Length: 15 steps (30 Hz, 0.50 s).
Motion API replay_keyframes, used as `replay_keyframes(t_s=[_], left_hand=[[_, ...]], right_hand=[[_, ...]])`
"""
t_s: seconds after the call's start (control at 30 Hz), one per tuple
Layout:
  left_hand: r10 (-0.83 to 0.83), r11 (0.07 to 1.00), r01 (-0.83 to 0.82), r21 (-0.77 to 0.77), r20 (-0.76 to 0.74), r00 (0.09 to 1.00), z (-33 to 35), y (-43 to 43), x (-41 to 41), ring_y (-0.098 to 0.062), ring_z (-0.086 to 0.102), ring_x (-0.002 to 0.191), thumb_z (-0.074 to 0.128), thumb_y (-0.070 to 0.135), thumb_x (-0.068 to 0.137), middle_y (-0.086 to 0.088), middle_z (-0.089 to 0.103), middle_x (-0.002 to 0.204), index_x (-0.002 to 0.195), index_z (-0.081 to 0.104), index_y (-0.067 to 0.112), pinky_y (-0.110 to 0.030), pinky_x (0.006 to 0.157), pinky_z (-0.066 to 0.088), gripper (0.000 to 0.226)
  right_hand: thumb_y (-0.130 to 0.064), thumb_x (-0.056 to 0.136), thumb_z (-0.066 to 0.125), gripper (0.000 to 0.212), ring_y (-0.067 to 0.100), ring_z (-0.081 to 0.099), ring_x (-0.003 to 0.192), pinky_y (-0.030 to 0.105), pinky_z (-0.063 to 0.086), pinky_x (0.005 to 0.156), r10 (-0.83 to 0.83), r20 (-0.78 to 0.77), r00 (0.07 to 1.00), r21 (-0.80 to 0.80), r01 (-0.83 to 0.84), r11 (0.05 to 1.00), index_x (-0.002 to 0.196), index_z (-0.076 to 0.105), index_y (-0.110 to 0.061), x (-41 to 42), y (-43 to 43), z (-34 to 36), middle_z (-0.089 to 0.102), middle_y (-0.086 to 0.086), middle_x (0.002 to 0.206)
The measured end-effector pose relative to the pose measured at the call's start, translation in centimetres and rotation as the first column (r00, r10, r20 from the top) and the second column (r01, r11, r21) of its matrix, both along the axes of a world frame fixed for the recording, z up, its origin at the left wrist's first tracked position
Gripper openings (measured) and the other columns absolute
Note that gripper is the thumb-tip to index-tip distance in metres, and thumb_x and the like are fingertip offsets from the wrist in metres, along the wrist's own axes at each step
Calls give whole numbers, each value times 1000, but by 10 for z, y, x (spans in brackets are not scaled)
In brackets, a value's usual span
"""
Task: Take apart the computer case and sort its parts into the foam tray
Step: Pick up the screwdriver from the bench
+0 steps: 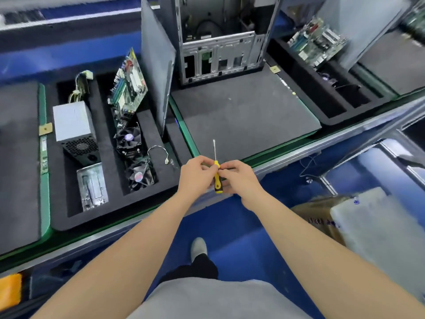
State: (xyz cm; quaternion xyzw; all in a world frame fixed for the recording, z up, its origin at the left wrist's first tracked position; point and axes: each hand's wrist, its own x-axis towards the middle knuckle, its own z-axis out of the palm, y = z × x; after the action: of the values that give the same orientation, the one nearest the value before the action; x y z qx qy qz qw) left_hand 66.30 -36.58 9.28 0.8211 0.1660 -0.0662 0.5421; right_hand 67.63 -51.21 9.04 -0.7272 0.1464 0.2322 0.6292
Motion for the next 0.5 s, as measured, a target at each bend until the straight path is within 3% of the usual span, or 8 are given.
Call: replay_keyframes(t_s=[0.1, 0.23, 0.5], left_hand=[[8, 1000, -8, 16, -15, 1000, 2, 7, 34, -8, 71, 57, 65, 28, 88, 7, 74, 65, 91, 70, 27, -35, 70, 63, 6], [51, 998, -50, 24, -49, 998, 4, 16, 67, -12, 71, 54, 64, 22, 87, 6, 74, 64, 92, 73, 21, -29, 60, 62, 10], [151, 988, -147, 41, -111, 982, -2, 12, 111, -15, 73, 58, 63, 19, 90, 4, 76, 70, 88, 78, 20, -32, 61, 64, 15]], right_hand=[[-15, 97, 74, 16, 17, 79, 77, 31, 63, 66, 18, -13, 1000, -19, -18, 1000, 113, 68, -17, 37, 8, 0, 80, 6, 94], [-18, 96, 76, 18, 23, 79, 90, 42, 67, 82, 43, -37, 998, -42, -44, 998, 112, 68, -19, 74, 21, -2, 79, 9, 102], [-15, 93, 81, 21, 28, 78, 91, 45, 67, 76, 140, -90, 986, -32, -144, 989, 112, 74, -15, 129, 20, -6, 79, 11, 102]])
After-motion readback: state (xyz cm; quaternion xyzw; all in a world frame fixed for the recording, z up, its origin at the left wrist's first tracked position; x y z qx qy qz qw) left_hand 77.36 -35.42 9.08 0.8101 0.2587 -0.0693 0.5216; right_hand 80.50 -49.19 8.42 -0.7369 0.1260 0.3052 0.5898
